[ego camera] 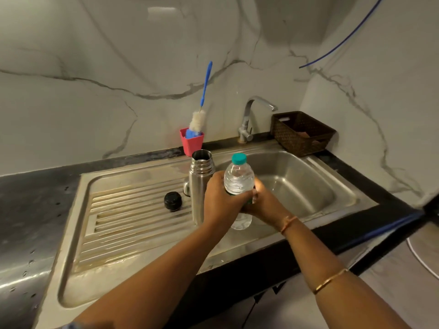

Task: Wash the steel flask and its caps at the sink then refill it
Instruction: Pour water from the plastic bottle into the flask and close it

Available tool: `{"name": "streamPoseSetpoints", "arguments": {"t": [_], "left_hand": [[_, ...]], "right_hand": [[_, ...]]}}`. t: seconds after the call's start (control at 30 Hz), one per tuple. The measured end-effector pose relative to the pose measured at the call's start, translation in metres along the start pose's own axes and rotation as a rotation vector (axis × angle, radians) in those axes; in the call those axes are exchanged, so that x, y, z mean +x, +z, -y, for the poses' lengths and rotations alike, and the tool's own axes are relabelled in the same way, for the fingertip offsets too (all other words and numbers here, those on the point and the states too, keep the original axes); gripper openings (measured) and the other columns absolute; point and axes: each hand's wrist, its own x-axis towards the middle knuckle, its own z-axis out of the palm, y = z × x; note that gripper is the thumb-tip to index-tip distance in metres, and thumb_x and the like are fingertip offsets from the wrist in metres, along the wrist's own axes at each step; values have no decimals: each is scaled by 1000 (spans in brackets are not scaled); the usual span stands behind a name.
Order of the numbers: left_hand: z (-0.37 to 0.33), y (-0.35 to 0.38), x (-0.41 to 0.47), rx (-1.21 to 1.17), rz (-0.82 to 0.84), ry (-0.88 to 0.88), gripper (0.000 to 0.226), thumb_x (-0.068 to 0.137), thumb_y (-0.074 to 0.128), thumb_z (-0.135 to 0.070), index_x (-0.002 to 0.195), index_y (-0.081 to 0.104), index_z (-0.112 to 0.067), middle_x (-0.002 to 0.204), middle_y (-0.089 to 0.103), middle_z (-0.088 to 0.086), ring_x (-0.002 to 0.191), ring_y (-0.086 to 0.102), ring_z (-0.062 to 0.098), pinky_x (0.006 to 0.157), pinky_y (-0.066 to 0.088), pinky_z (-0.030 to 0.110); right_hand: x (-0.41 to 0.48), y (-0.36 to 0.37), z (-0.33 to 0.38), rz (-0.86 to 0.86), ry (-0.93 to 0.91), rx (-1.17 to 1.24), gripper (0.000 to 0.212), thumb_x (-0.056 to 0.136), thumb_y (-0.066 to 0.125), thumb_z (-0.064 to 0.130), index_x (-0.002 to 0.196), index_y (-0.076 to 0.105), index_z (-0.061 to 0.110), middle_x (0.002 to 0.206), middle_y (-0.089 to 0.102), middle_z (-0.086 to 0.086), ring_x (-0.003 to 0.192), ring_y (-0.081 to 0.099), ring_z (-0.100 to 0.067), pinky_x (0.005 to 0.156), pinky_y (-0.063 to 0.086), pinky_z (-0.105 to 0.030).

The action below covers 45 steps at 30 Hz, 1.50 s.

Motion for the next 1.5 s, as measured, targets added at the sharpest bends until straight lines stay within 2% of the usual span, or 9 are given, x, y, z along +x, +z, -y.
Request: {"name": "streamPoseSetpoints", "arguments": {"t": [0.3,0.57,0.77,0.87,0.97,1.07,1.17,1.3,1.5], "left_hand": [[-35,-10,27,20,338,130,59,96,50,-29,148,21,-32,144,42,-5,125,39,4,99,35,22],[-34,-5,31,116,212,171,20,93,57,-20,106,50,-34,95,54,-23,89,55,-5,72,44,1],[-32,10,28,26,66,83,28,82,70,-27,96,46,-32,95,55,-16,87,59,5,67,47,8],[-34,10,32,-78,184,71,39,88,63,-19,116,41,-34,125,52,-13,113,59,15,89,50,19],[-37,7,32,-133,237,88,38,93,55,-9,122,43,-30,111,57,-18,100,59,-6,82,48,10],[-34,9,36,-158,156,80,32,89,63,-12,112,53,-31,108,61,-8,97,62,1,79,52,14],[-33,12,39,-28,75,105,30,82,71,-23,106,57,-36,118,58,-1,104,58,11,85,51,17],[-41,9,38,375,138,182,45,90,60,-34,133,48,-32,124,41,-3,108,41,7,91,38,18],[-47,0,45,728,228,258,40,96,53,-27,136,49,-28,132,49,0,121,40,19,100,31,27]], "right_hand": [[12,-18,-17,-99,-115,-133,70,65,83,27,125,50,16,114,65,0,106,62,-13,92,51,-39],[17,-17,-29,-119,-99,-202,77,56,75,48,121,51,15,107,67,0,98,64,-15,86,54,-39],[19,-18,-35,-138,-103,-289,74,58,79,45,122,51,21,106,66,7,95,62,-7,78,47,-17],[20,-19,-36,-154,-88,-245,84,51,74,56,123,50,19,107,67,5,95,63,-7,81,51,-20],[22,-22,-34,-150,-105,-239,85,51,72,58,123,51,17,109,66,4,98,63,-9,84,52,-22],[22,-23,-30,-132,-125,-270,84,53,70,59,122,51,17,108,66,5,97,63,-8,84,52,-25],[22,-23,-29,-131,-143,-296,81,57,77,51,124,50,14,110,65,2,98,62,-10,84,50,-21],[23,-26,-32,-124,-140,-304,72,65,84,30,125,48,12,111,66,-1,97,63,-10,78,47,-10],[24,-32,-37,-138,-132,-275,81,60,83,41,127,48,12,112,66,-2,101,63,-16,88,54,-34]]}}
